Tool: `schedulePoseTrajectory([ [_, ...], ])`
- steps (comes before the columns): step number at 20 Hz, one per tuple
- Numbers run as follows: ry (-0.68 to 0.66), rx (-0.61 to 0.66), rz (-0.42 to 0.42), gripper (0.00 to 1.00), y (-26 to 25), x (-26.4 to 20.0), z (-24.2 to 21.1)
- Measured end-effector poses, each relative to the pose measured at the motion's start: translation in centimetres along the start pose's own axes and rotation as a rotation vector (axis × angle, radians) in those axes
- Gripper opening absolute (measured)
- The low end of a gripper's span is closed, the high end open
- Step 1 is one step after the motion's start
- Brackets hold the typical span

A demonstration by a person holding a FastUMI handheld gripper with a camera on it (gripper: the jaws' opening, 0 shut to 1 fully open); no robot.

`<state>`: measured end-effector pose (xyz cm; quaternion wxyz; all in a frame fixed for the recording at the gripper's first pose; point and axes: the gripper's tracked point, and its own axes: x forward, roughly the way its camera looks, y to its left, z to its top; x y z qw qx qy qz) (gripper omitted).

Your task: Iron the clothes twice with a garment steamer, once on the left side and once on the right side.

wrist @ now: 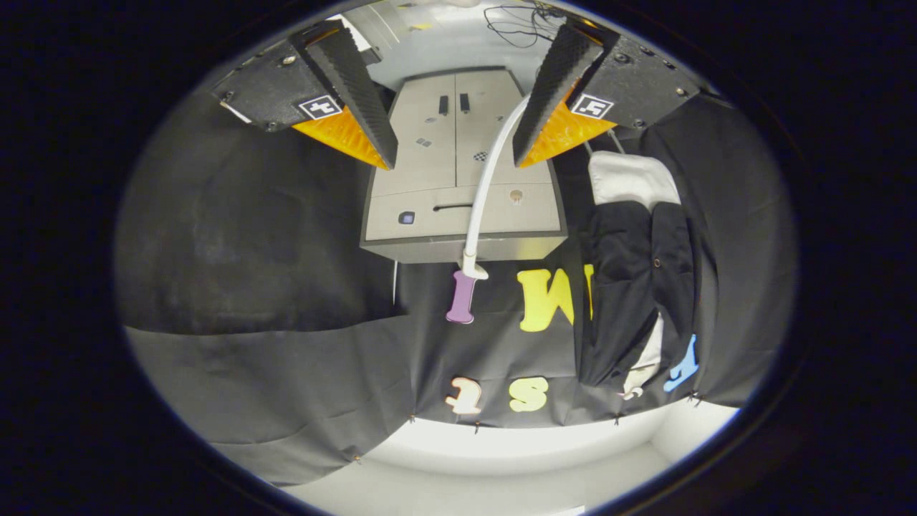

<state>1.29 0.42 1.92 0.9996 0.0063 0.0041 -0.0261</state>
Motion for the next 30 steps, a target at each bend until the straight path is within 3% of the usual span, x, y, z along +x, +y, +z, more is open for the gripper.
schedulePoseTrajectory([
  [8,-0.012,-0.006,0.012,1.0,-1.4,8.3,5.1],
  [21,0.043,0.008,0.164,1.0,0.4,33.4,15.0],
  [26,0.157,-0.007,0.211,1.0,2.2,41.6,14.6],
  [30,0.264,-0.032,0.263,0.99,4.2,45.5,12.6],
])
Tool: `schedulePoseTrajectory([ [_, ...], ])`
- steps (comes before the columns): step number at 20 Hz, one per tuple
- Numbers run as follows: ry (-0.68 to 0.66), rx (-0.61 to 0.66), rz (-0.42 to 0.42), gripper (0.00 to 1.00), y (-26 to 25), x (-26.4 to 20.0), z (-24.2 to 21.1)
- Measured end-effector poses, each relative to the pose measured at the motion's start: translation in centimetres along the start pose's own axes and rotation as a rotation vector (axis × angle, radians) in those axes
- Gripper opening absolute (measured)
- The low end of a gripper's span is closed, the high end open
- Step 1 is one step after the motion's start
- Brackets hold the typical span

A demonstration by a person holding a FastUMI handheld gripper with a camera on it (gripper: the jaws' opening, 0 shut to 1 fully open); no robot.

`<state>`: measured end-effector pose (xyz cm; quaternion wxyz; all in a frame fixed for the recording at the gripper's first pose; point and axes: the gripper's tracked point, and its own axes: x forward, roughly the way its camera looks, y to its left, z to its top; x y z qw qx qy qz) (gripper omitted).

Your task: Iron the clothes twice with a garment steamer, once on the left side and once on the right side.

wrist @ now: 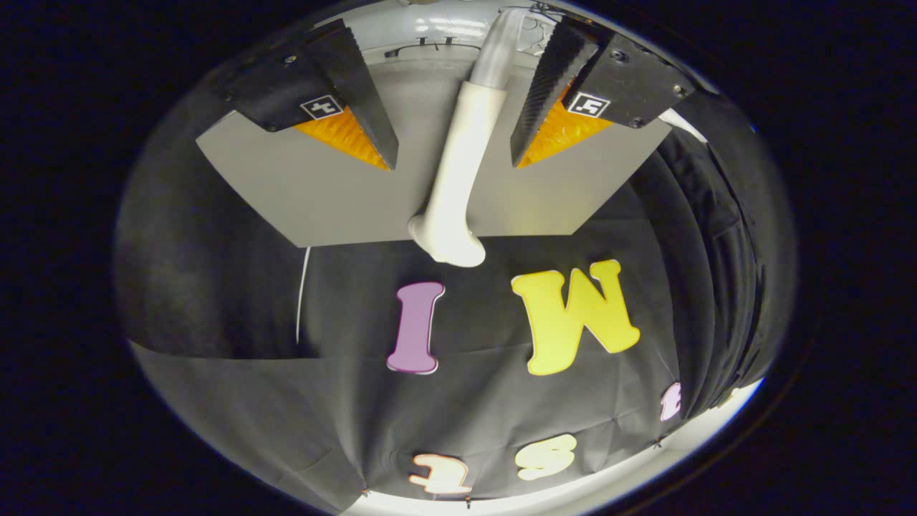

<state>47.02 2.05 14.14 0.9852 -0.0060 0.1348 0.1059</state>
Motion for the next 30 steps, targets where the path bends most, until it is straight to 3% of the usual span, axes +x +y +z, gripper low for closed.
schedulePoseTrajectory([
  [5,0.078,-0.005,0.031,0.89,0.7,3.0,-1.1],
  [10,0.128,0.075,0.042,0.63,0.9,4.6,-2.0],
  [11,0.123,0.101,0.047,0.56,0.9,4.6,-2.0],
  [17,0.056,0.156,0.051,0.43,1.3,4.1,-0.9],
  [23,-0.023,0.16,0.079,0.36,3.5,-0.6,0.9],
  [30,-0.184,0.154,0.079,0.36,9.6,-10.8,4.7],
])
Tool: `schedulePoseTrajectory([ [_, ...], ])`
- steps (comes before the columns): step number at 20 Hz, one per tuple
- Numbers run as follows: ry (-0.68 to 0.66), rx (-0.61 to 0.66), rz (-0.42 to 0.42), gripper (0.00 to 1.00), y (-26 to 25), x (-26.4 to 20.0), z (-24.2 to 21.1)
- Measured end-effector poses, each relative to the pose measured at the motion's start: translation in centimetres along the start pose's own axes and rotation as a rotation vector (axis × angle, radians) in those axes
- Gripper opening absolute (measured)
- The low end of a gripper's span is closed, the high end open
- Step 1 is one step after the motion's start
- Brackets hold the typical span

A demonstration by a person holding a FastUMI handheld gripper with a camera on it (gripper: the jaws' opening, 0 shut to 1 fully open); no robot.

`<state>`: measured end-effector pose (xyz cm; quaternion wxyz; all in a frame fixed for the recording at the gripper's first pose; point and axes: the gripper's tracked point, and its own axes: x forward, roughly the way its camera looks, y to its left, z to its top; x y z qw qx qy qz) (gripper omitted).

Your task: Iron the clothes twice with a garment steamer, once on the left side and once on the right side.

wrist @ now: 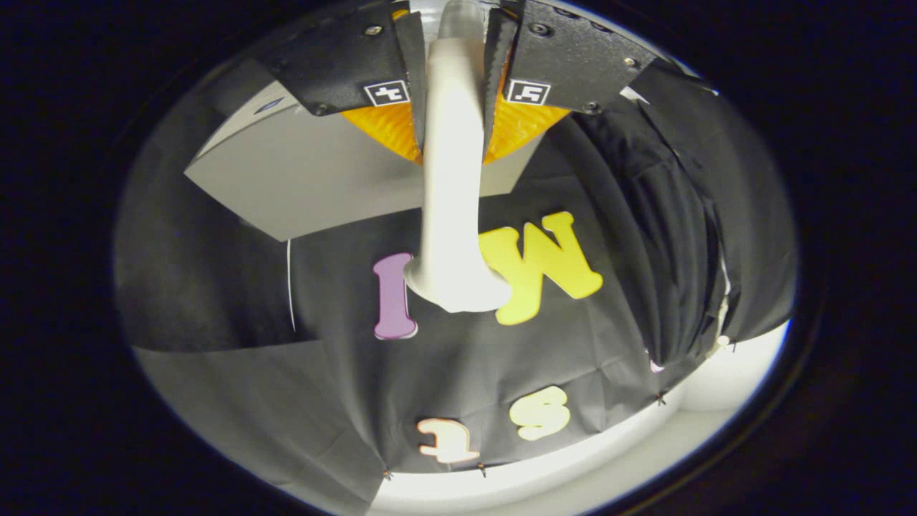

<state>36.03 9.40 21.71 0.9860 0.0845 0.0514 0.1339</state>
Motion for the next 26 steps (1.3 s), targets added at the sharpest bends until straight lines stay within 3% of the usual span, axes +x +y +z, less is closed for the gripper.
schedulePoseTrajectory([
  [7,-0.114,0.018,0.092,0.36,13.2,-8.1,1.7],
  [12,-0.177,0.004,0.158,0.36,22.2,-10.9,3.0],
  [21,-0.183,-0.088,0.247,0.36,35.1,-9.5,2.5],
  [26,-0.137,-0.118,0.248,0.36,37.9,-6.8,0.9],
])
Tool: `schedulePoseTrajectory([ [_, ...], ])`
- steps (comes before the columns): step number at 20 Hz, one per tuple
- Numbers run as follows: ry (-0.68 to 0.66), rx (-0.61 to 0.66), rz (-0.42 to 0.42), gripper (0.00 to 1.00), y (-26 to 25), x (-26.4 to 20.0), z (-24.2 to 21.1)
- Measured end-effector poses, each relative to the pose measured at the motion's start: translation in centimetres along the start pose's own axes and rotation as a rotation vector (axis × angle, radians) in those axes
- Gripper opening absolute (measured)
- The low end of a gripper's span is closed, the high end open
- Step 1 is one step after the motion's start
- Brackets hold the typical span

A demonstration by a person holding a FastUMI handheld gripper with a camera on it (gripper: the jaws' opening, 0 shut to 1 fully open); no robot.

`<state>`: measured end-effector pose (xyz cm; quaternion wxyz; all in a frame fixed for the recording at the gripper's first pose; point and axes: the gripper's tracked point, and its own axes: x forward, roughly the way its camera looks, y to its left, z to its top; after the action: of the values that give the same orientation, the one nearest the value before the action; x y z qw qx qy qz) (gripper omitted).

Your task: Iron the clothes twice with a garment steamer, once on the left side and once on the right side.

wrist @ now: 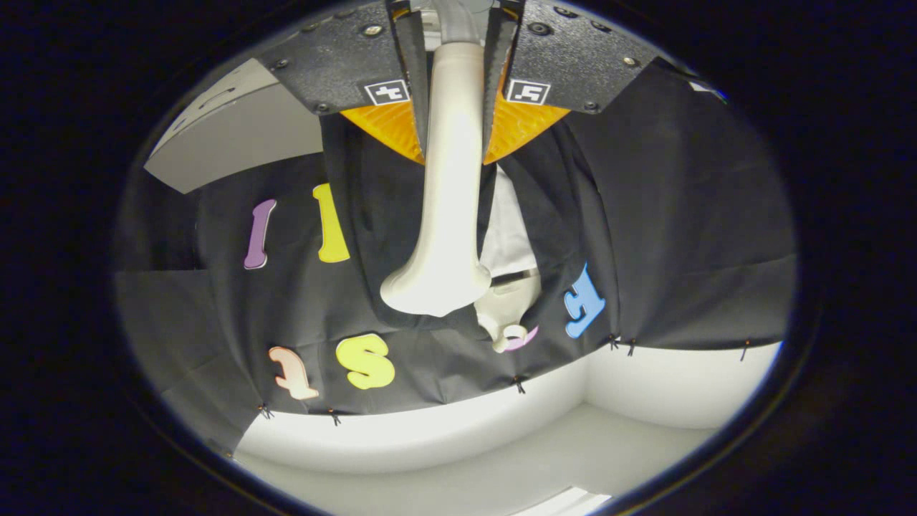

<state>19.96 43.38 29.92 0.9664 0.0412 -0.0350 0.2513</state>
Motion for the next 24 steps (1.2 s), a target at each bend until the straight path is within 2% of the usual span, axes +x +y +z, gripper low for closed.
schedulePoseTrajectory([
  [12,0.16,-0.002,-0.039,0.36,-1.5,2.3,-7.0],
  [24,0.305,-0.011,-0.065,0.36,-2.8,0.7,-15.1],
])
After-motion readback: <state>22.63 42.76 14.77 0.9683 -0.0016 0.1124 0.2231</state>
